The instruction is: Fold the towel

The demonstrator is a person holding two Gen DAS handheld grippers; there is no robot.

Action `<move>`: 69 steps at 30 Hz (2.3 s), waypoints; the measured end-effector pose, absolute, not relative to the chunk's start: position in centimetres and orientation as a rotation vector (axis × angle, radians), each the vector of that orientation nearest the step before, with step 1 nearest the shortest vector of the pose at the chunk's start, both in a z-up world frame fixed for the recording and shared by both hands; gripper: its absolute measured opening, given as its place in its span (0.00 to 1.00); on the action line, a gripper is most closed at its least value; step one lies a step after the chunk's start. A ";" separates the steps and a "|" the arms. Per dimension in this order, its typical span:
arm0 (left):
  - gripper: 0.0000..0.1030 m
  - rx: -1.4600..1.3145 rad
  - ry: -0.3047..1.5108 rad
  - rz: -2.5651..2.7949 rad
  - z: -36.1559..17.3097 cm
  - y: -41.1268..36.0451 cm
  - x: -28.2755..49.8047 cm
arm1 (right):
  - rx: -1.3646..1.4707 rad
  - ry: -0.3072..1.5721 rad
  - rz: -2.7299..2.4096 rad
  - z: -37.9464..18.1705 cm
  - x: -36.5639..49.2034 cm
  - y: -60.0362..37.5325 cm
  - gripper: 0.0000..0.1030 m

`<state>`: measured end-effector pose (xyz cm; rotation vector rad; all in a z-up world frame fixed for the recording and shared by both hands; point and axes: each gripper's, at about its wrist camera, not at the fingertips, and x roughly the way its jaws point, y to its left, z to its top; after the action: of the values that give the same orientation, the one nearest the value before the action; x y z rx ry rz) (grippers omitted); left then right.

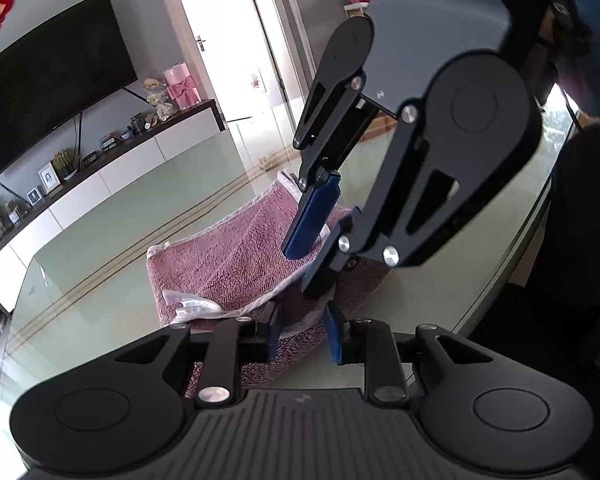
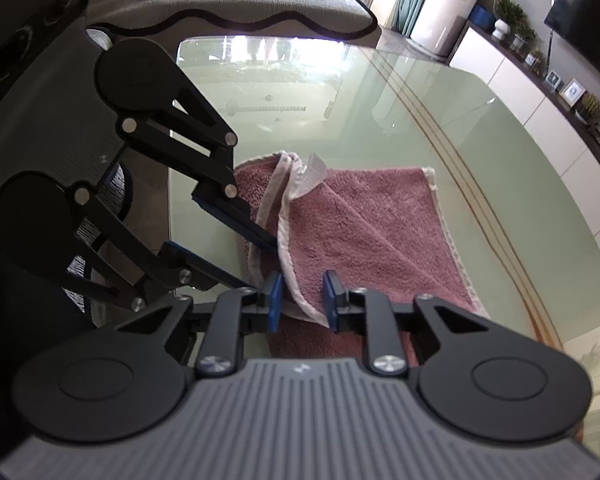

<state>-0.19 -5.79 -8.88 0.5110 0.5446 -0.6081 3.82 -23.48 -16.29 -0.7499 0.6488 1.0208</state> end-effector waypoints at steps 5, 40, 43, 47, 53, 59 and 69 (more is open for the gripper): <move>0.35 0.576 0.535 -0.611 -9.1 -6.4 -0.1 | -0.720 0.672 1.030 -16.3 4.8 -23.6 0.13; 0.62 0.676 0.533 -0.667 -10.1 -6.7 0.7 | -0.599 0.638 0.957 -14.9 4.7 -26.1 0.89; 0.62 0.669 0.529 -0.671 -10.2 -6.7 0.9 | -0.636 0.605 0.989 -14.5 3.9 -26.3 0.66; 0.58 0.676 0.534 -0.669 -10.3 -6.9 1.3 | -0.669 0.635 0.995 -14.9 4.1 -25.0 0.32; 0.50 0.709 0.535 -0.687 -10.2 -6.8 1.0 | -0.724 0.647 1.040 -15.8 4.4 -23.3 0.31; 0.40 0.728 0.536 -0.712 -9.9 -6.6 1.1 | -0.748 0.615 1.104 -15.3 3.6 -22.8 0.31; 0.22 0.763 0.529 -0.755 -9.2 -5.9 1.3 | -0.656 0.724 1.089 -15.3 6.2 -23.1 0.13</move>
<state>1.25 -5.89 -9.15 0.7631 0.5288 -0.7551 6.21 -23.09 -15.28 -0.6561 0.7238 1.0892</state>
